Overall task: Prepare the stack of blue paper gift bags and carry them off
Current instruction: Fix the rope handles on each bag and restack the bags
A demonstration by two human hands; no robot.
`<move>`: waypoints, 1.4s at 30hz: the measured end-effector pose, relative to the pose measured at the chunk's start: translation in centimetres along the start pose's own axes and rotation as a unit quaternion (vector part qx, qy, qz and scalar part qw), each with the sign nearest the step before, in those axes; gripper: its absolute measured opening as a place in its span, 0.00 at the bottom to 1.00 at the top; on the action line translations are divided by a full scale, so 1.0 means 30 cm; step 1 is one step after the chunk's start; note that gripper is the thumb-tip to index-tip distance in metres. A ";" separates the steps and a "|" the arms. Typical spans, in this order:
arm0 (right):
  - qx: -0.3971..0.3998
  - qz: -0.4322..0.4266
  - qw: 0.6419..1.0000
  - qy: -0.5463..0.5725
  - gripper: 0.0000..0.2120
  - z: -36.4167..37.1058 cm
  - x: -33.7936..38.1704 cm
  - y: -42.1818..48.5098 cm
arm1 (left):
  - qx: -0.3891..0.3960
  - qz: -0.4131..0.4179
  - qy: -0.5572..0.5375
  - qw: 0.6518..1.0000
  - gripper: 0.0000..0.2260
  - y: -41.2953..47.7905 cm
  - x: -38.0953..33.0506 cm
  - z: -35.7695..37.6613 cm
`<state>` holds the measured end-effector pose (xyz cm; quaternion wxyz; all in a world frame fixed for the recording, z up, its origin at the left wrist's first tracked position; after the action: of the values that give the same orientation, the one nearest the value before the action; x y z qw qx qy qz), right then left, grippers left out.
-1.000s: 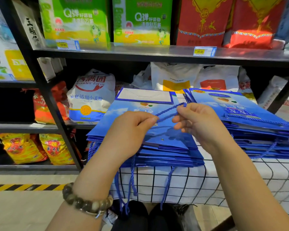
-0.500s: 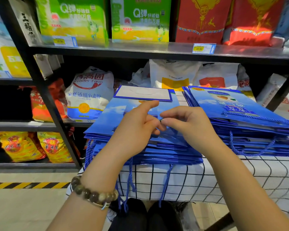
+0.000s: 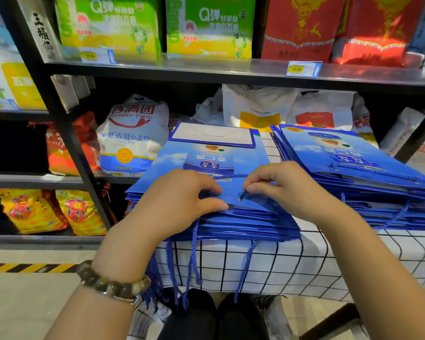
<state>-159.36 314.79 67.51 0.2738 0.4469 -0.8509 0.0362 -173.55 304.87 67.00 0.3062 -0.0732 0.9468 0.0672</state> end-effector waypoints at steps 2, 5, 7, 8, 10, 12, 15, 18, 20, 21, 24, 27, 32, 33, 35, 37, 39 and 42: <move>-0.014 0.000 1.000 -0.008 0.05 -0.004 0.001 0.002 | -0.010 0.005 0.000 1.000 0.16 0.000 -0.001 0.000; -0.023 -0.007 1.000 -0.005 0.04 -0.008 0.005 0.002 | -0.017 0.010 -0.003 1.000 0.14 0.001 -0.004 -0.001; -0.005 -0.011 1.000 -0.015 0.05 -0.002 0.012 0.002 | -0.019 0.012 0.000 1.000 0.13 0.001 -0.005 0.001; 0.005 -0.016 1.000 -0.024 0.05 0.002 0.014 0.003 | -0.021 0.012 -0.002 1.000 0.13 0.000 -0.004 0.001; 0.025 -0.030 0.998 -0.041 0.05 0.012 0.023 0.007 | -0.031 0.015 -0.011 0.999 0.12 0.001 -0.001 0.002; 0.038 -0.036 0.998 -0.047 0.06 0.021 0.031 0.010 | -0.046 0.021 -0.012 0.999 0.10 0.005 0.000 0.004; 0.073 -0.005 0.997 -0.012 0.09 0.026 0.027 -0.003 | -0.078 0.025 0.026 0.996 0.12 0.019 -0.001 0.005; 0.101 -0.001 0.994 -0.035 0.09 0.036 0.016 -0.020 | -0.106 0.017 0.070 0.992 0.12 0.030 -0.013 0.011; 0.084 0.003 0.994 -0.067 0.11 0.039 0.005 -0.019 | -0.140 0.023 0.067 0.988 0.10 0.025 -0.041 0.013; 0.071 0.007 0.995 -0.070 0.12 0.038 0.002 -0.019 | -0.169 0.032 0.049 0.984 0.09 0.016 -0.058 0.010; 0.059 0.013 0.996 -0.073 0.12 0.038 0.001 -0.017 | -0.216 0.063 0.049 0.973 0.12 -0.012 -0.108 0.007; 0.052 0.006 0.996 -0.073 0.11 0.032 0.007 -0.014 | -0.164 0.037 0.209 0.963 0.17 0.005 -0.117 0.055; 0.047 0.005 0.997 -0.055 0.11 0.044 0.014 -0.022 | -0.113 -0.013 0.251 0.961 0.08 0.029 -0.147 0.099; 0.043 0.006 0.998 -0.051 0.11 0.046 0.012 -0.022 | -0.115 -0.014 0.253 0.960 0.07 0.031 -0.155 0.104; 0.025 0.017 0.999 -0.039 0.12 0.046 0.005 -0.022 | -0.113 -0.006 0.253 0.961 0.08 0.029 -0.163 0.116; -0.010 0.029 0.999 -0.034 0.13 0.044 -0.004 -0.022 | -0.093 0.014 0.243 0.965 0.10 0.023 -0.156 0.123; -0.053 0.040 0.997 -0.029 0.10 0.039 -0.016 -0.027 | -0.066 0.029 0.220 0.973 0.11 0.020 -0.149 0.112; -0.117 0.039 0.992 -0.021 0.09 0.026 -0.030 -0.049 | -0.043 0.020 0.128 0.991 0.10 0.006 -0.134 0.078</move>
<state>-158.15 314.34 66.13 0.3046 0.3785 -0.8718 -0.0626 -169.02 305.85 67.51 0.1781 -0.0752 0.9756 0.1042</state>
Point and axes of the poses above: each hand's wrist, its own y-axis towards the middle knuckle, its own z-axis out of the palm, x = y × z, the point moved 4 cm from there along y, towards the middle knuckle, and after that the axes turned 7 degrees about -y, right-handed, at the moved point
